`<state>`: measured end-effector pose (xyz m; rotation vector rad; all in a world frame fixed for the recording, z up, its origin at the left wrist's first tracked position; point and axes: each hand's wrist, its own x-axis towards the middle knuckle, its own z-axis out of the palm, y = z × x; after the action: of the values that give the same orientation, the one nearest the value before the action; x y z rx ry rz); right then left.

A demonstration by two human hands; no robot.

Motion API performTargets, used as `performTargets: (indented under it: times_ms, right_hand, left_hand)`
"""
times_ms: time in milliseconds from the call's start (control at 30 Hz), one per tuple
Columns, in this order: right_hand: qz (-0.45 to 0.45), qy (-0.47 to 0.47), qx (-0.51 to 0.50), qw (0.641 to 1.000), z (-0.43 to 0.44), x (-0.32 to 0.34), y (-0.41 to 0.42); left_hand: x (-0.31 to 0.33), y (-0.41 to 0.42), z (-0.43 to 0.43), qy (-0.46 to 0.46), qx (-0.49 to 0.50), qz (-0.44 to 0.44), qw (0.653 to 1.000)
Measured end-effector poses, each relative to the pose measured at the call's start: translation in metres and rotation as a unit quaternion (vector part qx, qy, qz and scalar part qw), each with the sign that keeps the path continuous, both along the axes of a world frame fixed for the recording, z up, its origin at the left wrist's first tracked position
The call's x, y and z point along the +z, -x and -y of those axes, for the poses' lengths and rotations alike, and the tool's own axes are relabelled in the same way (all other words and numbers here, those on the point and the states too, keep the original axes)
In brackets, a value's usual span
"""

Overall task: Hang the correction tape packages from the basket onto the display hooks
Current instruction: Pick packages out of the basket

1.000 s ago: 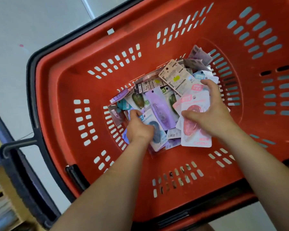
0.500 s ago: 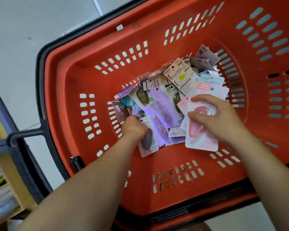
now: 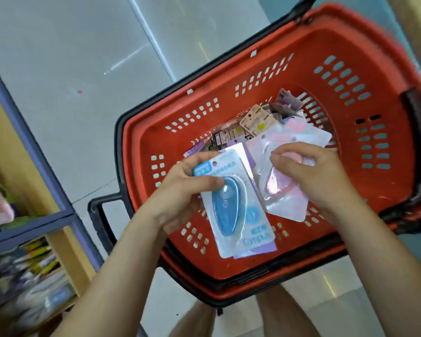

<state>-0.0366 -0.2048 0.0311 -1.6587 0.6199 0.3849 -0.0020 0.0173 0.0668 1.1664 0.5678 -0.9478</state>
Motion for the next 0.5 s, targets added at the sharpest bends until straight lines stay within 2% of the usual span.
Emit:
performTargets:
  times_ms: [67,200,400,500]
  right_hand:
    - [0.008,-0.036,-0.026,0.999,-0.009,0.028,-0.001]
    - [0.006,-0.108,-0.076,0.991,-0.018,0.084,0.004]
    - [0.041,-0.109,-0.127,0.985,-0.009,0.150,0.017]
    - [0.047,-0.092,-0.164,0.981,-0.011,0.183,0.024]
  left_hand:
    - [0.020,-0.002,0.010,0.006,0.040,0.001,0.999]
    - [0.073,-0.004,0.041,-0.081,0.077,0.026,0.993]
    - [0.155,0.008,0.073,-0.062,-0.034,0.079,0.994]
    - [0.181,0.009,0.071,-0.092,-0.063,0.090,0.990]
